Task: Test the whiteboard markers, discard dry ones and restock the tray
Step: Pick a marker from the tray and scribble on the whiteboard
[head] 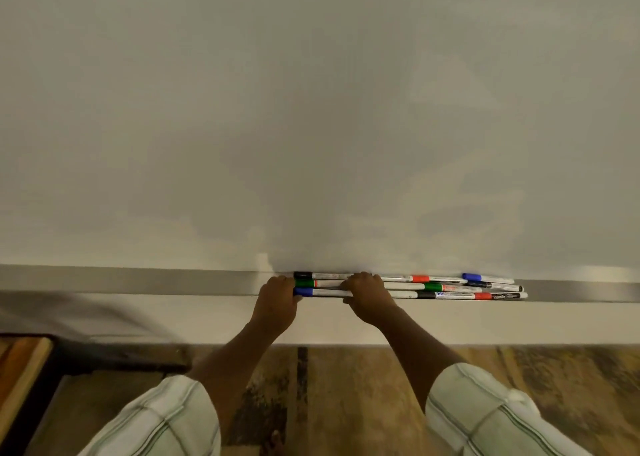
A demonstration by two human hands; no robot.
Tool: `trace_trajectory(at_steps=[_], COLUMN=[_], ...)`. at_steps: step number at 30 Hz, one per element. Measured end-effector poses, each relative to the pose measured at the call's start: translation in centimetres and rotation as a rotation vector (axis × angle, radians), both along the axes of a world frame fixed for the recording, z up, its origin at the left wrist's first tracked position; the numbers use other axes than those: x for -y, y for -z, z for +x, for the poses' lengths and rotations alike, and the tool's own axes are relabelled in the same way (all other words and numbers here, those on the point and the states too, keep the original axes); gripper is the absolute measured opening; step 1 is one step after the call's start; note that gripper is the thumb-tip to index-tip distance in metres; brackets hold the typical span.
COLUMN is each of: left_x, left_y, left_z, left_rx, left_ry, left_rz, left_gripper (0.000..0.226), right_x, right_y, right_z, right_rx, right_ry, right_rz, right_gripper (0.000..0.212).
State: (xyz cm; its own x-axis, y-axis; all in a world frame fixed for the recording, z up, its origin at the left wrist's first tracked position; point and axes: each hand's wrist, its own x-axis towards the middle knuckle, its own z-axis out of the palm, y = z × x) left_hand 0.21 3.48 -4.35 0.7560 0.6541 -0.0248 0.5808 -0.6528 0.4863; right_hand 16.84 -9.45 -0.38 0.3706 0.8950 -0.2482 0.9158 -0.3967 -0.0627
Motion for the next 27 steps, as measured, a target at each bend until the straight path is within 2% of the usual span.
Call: trace_trajectory(at_steps=[3, 8, 11, 15, 17, 19, 21, 24, 25, 27], left_x=[-0.2, -0.1, 0.0, 0.5, 1.3, 2.1, 2.9, 4.1, 4.7, 6.0], left_y=[0.0, -0.3, -1.1, -3.2, -5.2, -7.5, -10.1, -14.5, -16.0, -19.6], left_z=[0.1, 0.0, 0.4, 1.5, 2.5, 3.2, 3.7, 4.3, 4.5, 4.8], left_rx=[0.034, 0.079, 0.091, 0.041, 0.053, 0.061, 0.051, 0.092, 0.119, 0.171], left_ry=[0.039, 0.065, 0.121, 0.227, 0.233, 0.194, 0.210, 0.247, 0.263, 0.329], left_rz=[0.002, 0.047, 0.120, 0.185, 0.123, -0.031, -0.121, -0.172, -0.155, -0.070], left_gripper=[0.021, 0.028, 0.028, 0.019, 0.019, 0.019, 0.019, 0.018, 0.022, 0.047], right_x=[-0.3, -0.4, 0.0, 0.8, 1.4, 2.1, 3.0, 4.6, 5.1, 5.9], right_y=[0.1, -0.6, -1.7, -3.4, -4.8, -6.6, -8.9, -13.0, -14.3, -16.6], right_z=[-0.1, 0.3, 0.8, 1.6, 2.2, 2.9, 3.5, 4.0, 4.1, 3.8], right_rx=[0.020, -0.065, -0.160, -0.315, -0.404, -0.483, -0.627, -1.017, -1.107, -1.203], right_ry=[0.015, 0.037, 0.068, 0.108, 0.165, 0.207, 0.244, 0.259, 0.233, 0.135], right_rz=[-0.006, 0.082, 0.164, 0.276, 0.343, 0.413, 0.525, 0.731, 0.780, 0.832], right_gripper=[0.028, 0.026, 0.024, 0.016, 0.014, 0.013, 0.014, 0.010, 0.008, 0.022])
